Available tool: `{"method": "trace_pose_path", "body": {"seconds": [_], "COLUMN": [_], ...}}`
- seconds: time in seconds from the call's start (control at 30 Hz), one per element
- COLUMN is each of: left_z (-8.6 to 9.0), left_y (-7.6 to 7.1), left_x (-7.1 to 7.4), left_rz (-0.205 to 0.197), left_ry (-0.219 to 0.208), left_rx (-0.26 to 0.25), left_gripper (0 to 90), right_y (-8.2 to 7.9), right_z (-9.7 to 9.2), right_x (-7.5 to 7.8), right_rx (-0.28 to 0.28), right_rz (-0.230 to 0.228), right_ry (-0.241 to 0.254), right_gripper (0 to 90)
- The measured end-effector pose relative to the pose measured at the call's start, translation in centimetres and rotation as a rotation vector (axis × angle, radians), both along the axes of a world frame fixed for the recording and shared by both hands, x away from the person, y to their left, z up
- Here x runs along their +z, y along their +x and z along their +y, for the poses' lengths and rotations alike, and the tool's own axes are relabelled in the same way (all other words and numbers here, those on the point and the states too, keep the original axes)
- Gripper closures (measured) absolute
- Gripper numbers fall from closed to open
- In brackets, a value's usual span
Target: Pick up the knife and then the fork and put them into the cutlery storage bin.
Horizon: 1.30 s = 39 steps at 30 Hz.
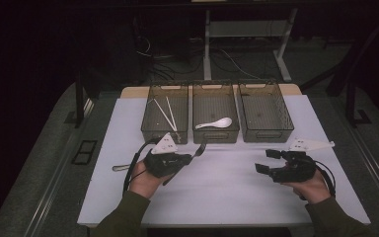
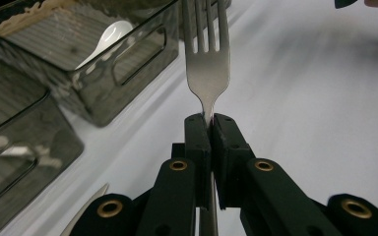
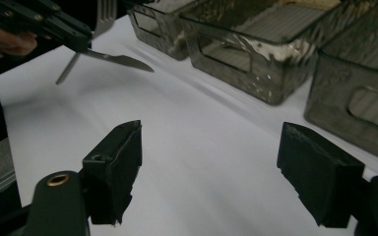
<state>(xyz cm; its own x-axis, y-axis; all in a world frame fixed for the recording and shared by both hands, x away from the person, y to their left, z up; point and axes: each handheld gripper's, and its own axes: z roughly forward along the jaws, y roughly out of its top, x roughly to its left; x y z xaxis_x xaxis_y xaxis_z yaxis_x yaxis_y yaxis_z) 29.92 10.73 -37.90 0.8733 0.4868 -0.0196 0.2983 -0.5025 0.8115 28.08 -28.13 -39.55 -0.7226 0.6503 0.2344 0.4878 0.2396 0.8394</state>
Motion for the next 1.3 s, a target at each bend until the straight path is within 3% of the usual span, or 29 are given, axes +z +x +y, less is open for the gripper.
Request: {"method": "trace_pose_path", "body": {"seconds": [0.43, 0.73, 1.1, 1.3], "left_z": [-3.1, -5.1, -5.6, -5.6], "left_y": [0.4, 0.5, 0.2, 0.1], "left_x": [0.0, -0.1, -0.2, -0.2], "left_rz": [-0.024, -0.054, -0.095, -0.106], "left_ry": [-0.004, 0.01, 0.036, 0.028], "left_rx": [0.001, 0.004, 0.008, 0.009], "left_gripper": [85.2, 85.2, 85.2, 85.1], "right_y": [2.0, 3.7, 5.0, 5.1], "right_z": [4.2, 7.1, 8.7, 8.5], "right_x": [2.4, 2.5, 2.3, 2.4], "right_rx": [0.07, 0.111, 0.131, 0.121], "right_rz": [-0.03, -0.007, 0.035, 0.024], "right_ry": [0.061, 0.105, 0.132, 0.142], "right_gripper": [33.2, 42.1, 65.5, 77.3]}}
